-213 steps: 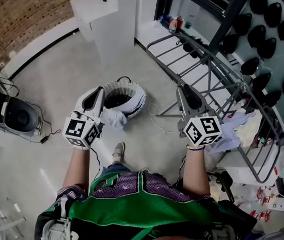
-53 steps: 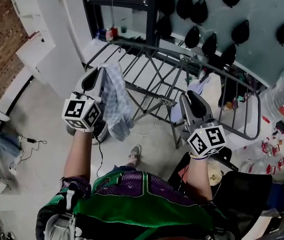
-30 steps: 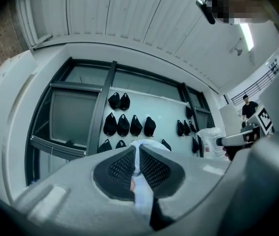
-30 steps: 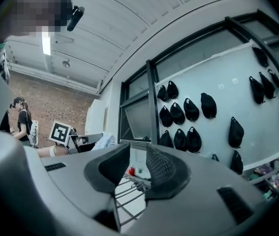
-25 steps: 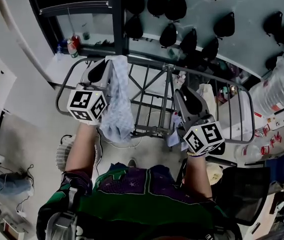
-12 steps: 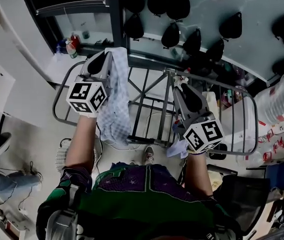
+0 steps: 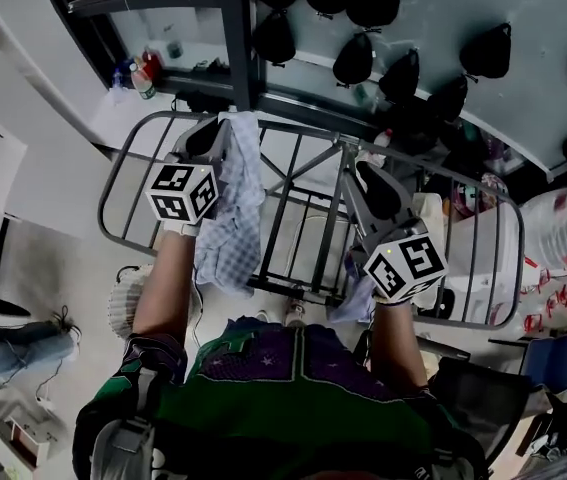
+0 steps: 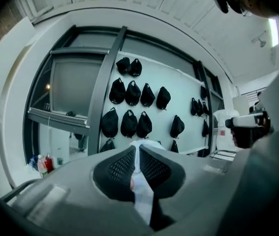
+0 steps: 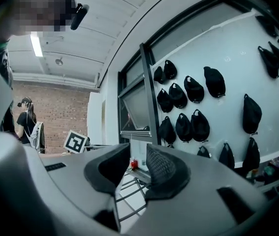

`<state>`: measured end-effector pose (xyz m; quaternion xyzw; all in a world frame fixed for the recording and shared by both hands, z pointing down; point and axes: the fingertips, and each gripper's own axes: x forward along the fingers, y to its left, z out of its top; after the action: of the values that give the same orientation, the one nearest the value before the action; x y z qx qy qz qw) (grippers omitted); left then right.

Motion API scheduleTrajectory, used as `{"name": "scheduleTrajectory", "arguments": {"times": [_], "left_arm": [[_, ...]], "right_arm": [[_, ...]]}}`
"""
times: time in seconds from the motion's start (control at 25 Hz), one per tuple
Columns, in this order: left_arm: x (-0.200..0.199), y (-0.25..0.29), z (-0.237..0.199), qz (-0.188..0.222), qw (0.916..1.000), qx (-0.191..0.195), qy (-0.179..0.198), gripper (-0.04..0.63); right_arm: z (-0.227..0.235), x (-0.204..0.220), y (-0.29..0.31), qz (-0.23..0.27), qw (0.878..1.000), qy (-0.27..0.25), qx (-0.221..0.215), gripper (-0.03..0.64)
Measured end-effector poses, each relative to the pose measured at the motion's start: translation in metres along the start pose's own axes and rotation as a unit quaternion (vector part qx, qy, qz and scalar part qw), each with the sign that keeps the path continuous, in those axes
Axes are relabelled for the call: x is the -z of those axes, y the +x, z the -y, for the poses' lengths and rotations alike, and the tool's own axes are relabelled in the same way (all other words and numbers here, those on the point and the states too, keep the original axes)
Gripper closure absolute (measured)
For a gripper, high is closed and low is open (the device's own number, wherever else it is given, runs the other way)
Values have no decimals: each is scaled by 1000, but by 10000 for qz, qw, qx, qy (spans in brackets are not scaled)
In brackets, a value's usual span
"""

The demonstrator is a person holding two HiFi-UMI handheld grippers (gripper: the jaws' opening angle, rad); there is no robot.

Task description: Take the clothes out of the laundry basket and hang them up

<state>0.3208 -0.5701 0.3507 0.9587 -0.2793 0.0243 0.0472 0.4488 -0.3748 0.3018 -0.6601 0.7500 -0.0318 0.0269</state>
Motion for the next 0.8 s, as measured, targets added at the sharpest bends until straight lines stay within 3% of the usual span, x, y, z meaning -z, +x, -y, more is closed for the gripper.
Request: {"name": "scheduleTrajectory", "arguments": {"times": [0.24,0.52,0.68,0.8], "left_arm": [[70,-7,-16,-634,9974,-190,-271,565],[127,-22,-17,-1325,9906,-112,-337,556],[140,-28,-7,-1449,9890,95,-277,455],[140,-33,-7,-1485,9887,76,-175,417]], "right_arm": [[-7,25,10,-221,9996,138,-121,526],[-25,42,14,-331,9990,194,-226,526],[-33,42,12,-320,9990,190,-240,526],[-38,44,10,-329,9990,195,-213,526]]}}
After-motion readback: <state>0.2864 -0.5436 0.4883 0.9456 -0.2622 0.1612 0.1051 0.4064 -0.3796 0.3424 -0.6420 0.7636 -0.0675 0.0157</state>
